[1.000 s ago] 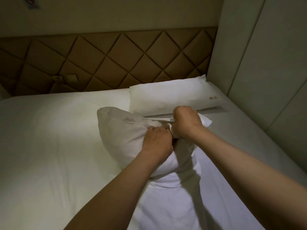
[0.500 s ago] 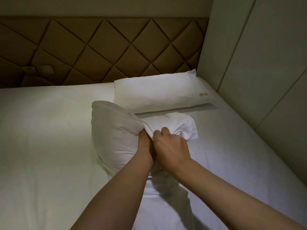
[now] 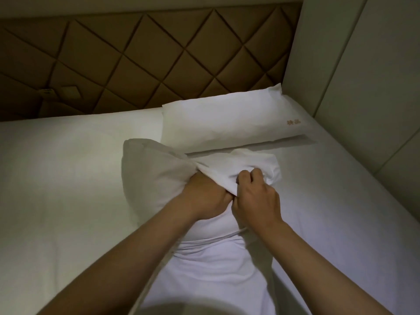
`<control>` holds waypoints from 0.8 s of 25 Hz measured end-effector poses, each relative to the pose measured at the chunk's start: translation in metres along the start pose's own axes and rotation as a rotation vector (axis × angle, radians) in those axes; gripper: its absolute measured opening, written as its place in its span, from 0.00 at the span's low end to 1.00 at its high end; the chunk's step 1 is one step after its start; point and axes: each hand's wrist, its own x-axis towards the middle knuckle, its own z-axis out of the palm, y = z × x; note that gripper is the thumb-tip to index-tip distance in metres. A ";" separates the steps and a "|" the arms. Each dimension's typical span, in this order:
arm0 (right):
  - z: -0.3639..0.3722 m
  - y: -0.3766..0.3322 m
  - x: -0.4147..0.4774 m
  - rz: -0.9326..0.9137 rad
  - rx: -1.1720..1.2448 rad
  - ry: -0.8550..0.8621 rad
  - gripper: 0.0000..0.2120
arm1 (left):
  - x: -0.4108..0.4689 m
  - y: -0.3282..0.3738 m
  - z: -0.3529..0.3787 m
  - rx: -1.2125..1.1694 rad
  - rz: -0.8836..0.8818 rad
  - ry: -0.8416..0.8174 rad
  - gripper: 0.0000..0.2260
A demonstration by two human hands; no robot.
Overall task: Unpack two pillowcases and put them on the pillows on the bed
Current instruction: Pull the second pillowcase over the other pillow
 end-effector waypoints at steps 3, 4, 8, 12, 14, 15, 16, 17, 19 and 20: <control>0.000 -0.016 0.000 -0.022 0.015 0.025 0.15 | -0.033 -0.010 -0.034 0.114 0.083 0.009 0.15; -0.001 -0.019 0.000 -0.033 0.006 0.024 0.15 | -0.040 -0.015 -0.042 0.167 0.110 0.038 0.15; -0.008 -0.026 0.005 -0.041 -0.031 -0.002 0.15 | -0.044 -0.027 -0.049 0.260 0.161 0.174 0.12; -0.009 -0.017 0.001 -0.019 -0.093 -0.062 0.13 | -0.048 -0.026 -0.053 0.377 0.127 0.352 0.12; -0.008 -0.010 0.000 -0.020 -0.123 -0.078 0.12 | -0.047 -0.051 -0.071 0.407 -0.155 0.371 0.18; -0.007 -0.008 0.000 -0.030 -0.134 -0.086 0.11 | -0.048 -0.068 -0.081 0.352 -0.371 0.297 0.25; -0.008 -0.009 -0.001 -0.043 -0.144 -0.096 0.11 | -0.051 -0.085 -0.089 0.212 -0.555 0.209 0.32; -0.008 -0.011 -0.001 -0.060 -0.156 -0.107 0.12 | -0.054 -0.097 -0.091 0.020 -0.659 0.104 0.37; -0.011 -0.017 -0.002 -0.107 -0.183 -0.103 0.12 | -0.060 -0.100 -0.077 -0.189 -0.652 -0.066 0.41; -0.015 -0.019 0.002 -0.133 -0.209 -0.105 0.12 | -0.061 -0.093 -0.068 -0.170 -0.616 -0.115 0.42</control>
